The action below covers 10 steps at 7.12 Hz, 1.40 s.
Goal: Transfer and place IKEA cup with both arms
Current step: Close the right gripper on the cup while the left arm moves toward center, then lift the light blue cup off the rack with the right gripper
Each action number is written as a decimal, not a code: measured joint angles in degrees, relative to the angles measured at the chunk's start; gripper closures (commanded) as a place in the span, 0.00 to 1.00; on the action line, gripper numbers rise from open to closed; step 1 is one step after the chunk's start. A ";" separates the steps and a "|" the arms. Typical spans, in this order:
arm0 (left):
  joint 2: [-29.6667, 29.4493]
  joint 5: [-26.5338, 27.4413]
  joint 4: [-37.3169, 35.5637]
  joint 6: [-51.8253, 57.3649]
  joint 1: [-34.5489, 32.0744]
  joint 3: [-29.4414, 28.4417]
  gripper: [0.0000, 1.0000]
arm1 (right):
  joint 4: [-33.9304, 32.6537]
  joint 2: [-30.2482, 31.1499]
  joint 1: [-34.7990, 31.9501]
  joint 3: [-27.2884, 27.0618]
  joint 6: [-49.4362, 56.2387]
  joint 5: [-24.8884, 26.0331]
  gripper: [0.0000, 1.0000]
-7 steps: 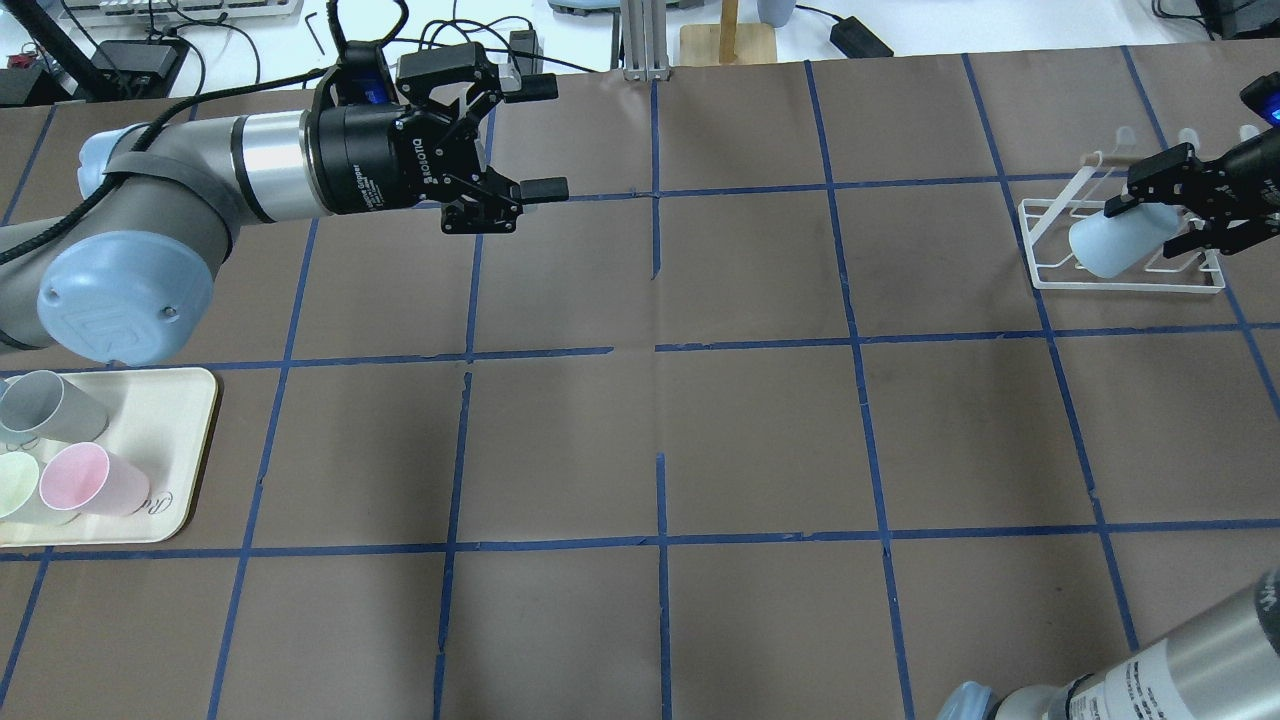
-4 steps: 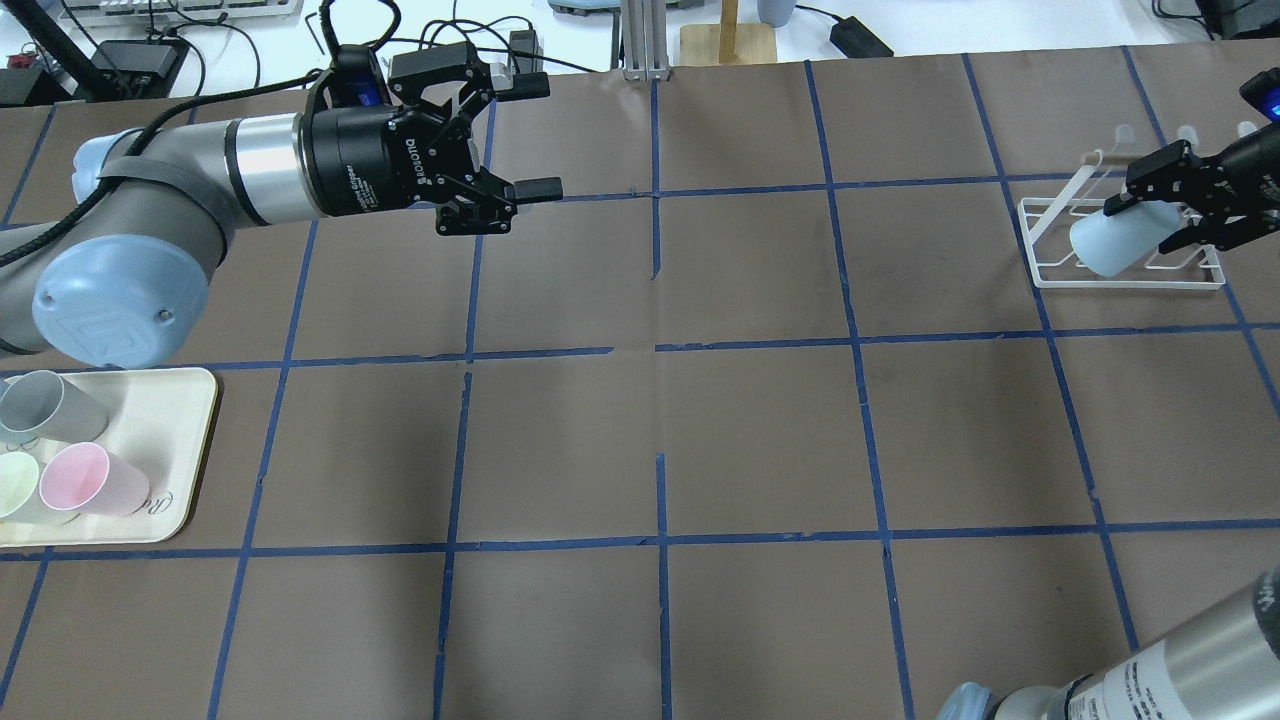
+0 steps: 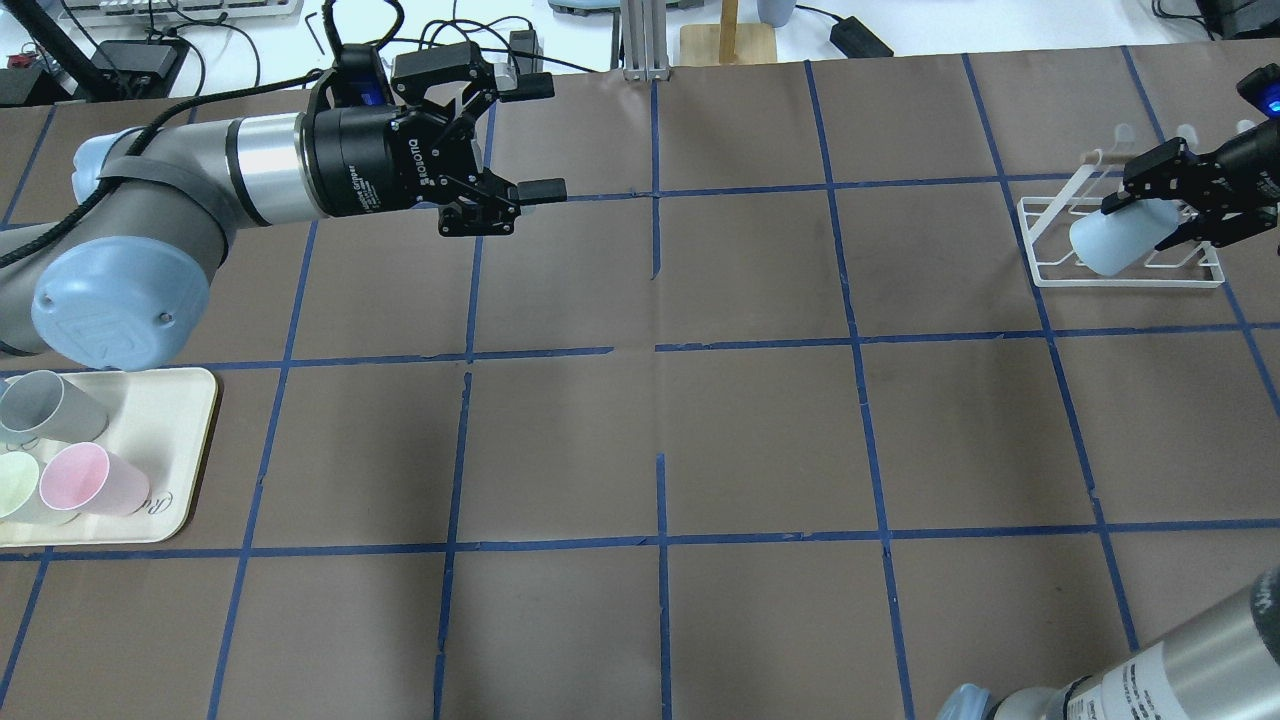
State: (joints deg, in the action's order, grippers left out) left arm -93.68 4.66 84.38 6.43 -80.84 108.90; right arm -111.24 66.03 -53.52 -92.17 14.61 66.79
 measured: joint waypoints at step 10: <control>0.34 -2.03 -0.10 -0.01 0.27 -0.01 0.00 | 5.62 7.14 0.00 2.17 0.68 4.30 0.50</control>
State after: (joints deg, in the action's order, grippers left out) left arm -93.34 2.63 84.28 6.42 -80.57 108.89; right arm -105.62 73.17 -53.52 -90.00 15.29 71.08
